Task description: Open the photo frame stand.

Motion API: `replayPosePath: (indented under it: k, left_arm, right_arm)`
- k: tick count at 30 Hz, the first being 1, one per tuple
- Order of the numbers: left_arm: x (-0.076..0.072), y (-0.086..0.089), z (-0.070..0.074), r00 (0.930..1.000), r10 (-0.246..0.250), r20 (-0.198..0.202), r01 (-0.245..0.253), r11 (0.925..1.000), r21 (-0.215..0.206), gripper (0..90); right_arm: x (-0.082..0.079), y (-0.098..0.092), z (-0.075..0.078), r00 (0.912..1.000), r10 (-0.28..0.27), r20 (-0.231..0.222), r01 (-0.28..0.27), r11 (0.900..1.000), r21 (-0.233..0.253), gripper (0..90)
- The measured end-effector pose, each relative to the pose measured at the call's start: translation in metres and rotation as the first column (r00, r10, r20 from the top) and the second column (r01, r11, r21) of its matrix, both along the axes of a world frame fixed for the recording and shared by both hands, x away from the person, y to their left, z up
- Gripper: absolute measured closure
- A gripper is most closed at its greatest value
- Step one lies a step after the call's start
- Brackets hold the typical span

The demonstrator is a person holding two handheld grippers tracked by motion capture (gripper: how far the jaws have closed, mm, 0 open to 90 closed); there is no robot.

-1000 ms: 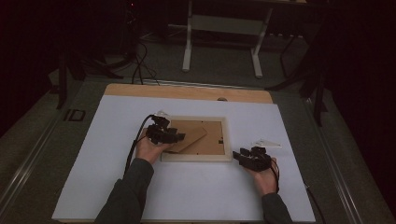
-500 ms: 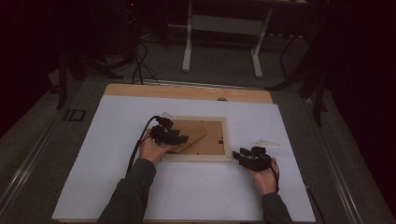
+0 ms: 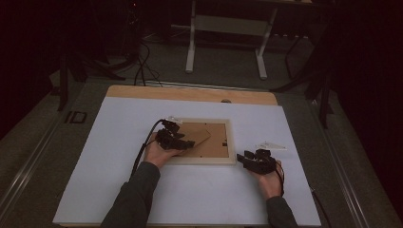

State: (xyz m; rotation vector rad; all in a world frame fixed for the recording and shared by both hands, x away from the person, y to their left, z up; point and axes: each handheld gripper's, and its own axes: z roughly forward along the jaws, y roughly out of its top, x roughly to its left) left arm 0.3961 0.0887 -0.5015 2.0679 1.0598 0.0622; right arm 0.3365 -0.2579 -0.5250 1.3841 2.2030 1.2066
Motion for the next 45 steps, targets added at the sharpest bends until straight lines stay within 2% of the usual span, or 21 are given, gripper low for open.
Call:
replayPosePath:
  k: [5,12,15,18,27,31,36,45]
  left_arm:
    - [0.0009,-0.0005,-0.0020,0.9999,-0.011,-0.007,0.011,0.9999,0.013,36.7]
    - [0.0016,-0.0005,-0.0043,0.9996,-0.019,-0.020,0.019,0.9998,0.000,35.4]
    - [0.0011,-0.0027,-0.0058,0.9995,-0.026,-0.016,0.026,0.9996,0.014,35.9]
    - [0.0025,-0.0021,-0.0076,0.9991,-0.020,-0.037,0.021,0.9997,0.011,36.9]
    - [0.0038,-0.0003,-0.0079,0.9980,-0.025,-0.058,0.025,0.9997,-0.005,38.3]
    - [0.0028,-0.0009,-0.0066,0.9984,-0.033,-0.046,0.033,0.9995,-0.002,39.8]
    - [0.0035,-0.0005,-0.0072,0.9979,-0.036,-0.055,0.036,0.9993,-0.008,40.5]
    - [-0.0009,-0.0031,-0.0042,0.9991,-0.043,-0.004,0.043,0.9989,0.018,40.6]
  right_arm:
    - [0.0006,0.0001,-0.0010,1.0000,0.000,-0.002,0.000,1.000,0.001,55.1]
    - [0.0005,-0.0014,-0.0008,1.0000,-0.003,-0.003,0.003,1.000,0.006,54.9]
    - [0.0007,-0.0012,-0.0010,1.0000,-0.001,-0.002,0.001,1.000,0.004,54.9]
    - [0.0006,-0.0011,-0.0008,1.0000,-0.002,-0.001,0.002,1.000,0.002,54.9]
    - [0.0008,-0.0005,-0.0009,1.0000,0.001,-0.004,-0.001,1.000,0.000,54.8]
    - [0.0009,-0.0002,-0.0011,1.0000,0.002,-0.005,-0.002,1.000,0.000,54.7]
    - [0.0011,0.0000,-0.0013,1.0000,0.003,-0.004,-0.003,1.000,-0.003,54.2]
    - [0.0011,0.0004,-0.0008,1.0000,0.004,-0.004,-0.004,1.000,-0.002,54.0]
